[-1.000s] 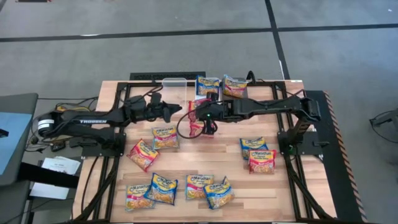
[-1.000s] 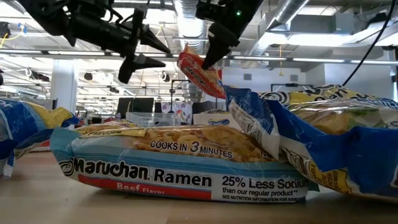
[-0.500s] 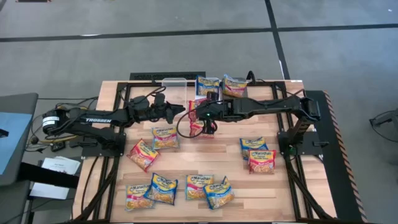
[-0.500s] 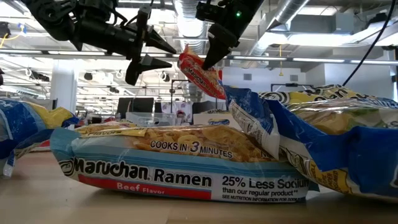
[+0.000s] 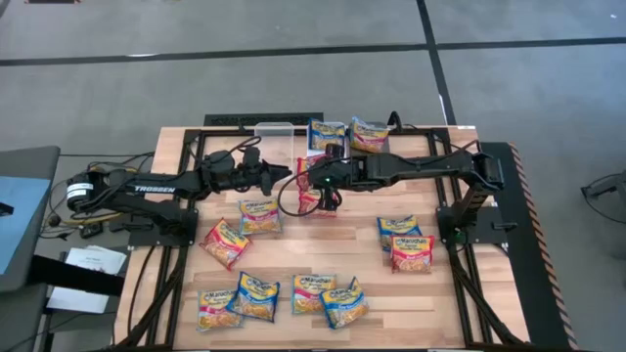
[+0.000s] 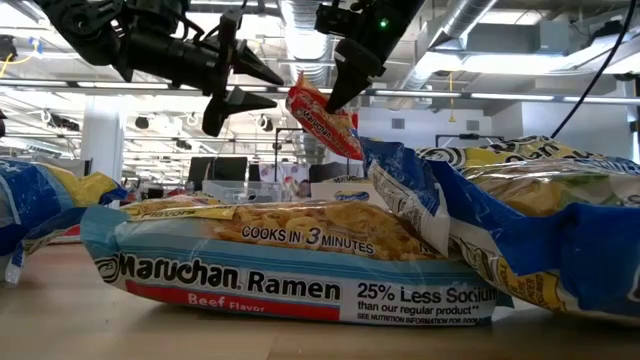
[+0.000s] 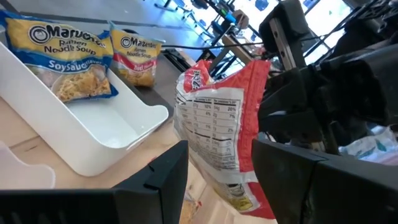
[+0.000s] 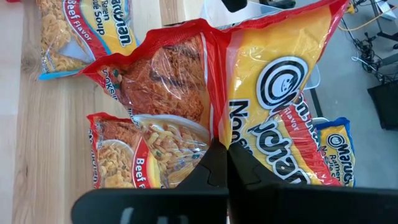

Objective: Sort Maruchan noodles
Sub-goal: Put the red noodle pack into the transparent bin

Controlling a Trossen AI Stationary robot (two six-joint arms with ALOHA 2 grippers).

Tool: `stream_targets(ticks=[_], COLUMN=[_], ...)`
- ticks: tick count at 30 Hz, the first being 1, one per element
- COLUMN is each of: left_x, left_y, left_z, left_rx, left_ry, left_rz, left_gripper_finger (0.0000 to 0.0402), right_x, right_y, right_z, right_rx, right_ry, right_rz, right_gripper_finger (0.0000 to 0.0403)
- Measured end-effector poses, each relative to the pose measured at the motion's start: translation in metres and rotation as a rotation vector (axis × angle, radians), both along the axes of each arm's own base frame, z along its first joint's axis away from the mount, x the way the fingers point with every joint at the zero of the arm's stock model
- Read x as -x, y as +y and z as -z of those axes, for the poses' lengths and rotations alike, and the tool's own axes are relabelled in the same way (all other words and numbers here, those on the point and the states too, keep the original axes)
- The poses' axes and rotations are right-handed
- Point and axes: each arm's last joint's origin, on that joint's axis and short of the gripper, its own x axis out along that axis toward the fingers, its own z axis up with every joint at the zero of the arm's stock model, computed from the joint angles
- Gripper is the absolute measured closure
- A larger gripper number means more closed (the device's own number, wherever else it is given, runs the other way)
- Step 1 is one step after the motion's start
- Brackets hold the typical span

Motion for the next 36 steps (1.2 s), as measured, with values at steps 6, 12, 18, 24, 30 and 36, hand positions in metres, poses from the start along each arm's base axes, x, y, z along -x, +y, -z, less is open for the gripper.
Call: stream_targets(ticks=[6, 12, 18, 24, 30, 36], left_x=[0.0, -0.003, -0.011, -0.013, -0.013, -0.013], left_y=[0.0, 0.001, 0.003, 0.005, 0.005, 0.005], left_z=[0.0, -0.008, -0.027, -0.033, -0.033, -0.033], left_rx=[0.018, 0.005, -0.073, -0.102, -0.088, -0.077], left_ry=[-0.006, -0.026, 0.059, 0.114, 0.11, 0.106], left_rz=[-0.001, 0.007, 0.027, -0.003, -0.015, -0.016], left_gripper_finger=[0.0236, 0.0236, 0.0236, 0.0236, 0.0236, 0.0236], right_x=[0.0, 0.0, 0.0, 0.0, 0.0, 0.0], right_y=[0.0, 0.0, -0.002, -0.003, -0.003, -0.003], right_z=[0.0, 0.0, 0.0, 0.0, 0.0, 0.0], right_rx=[-0.02, -0.019, -0.013, -0.009, -0.007, -0.007], right_ry=[-0.014, -0.014, -0.007, -0.004, -0.002, -0.005], right_rz=[0.024, 0.023, 0.02, 0.018, 0.015, 0.015], right_gripper_finger=[0.0399, 0.0399, 0.0399, 0.0399, 0.0399, 0.0399])
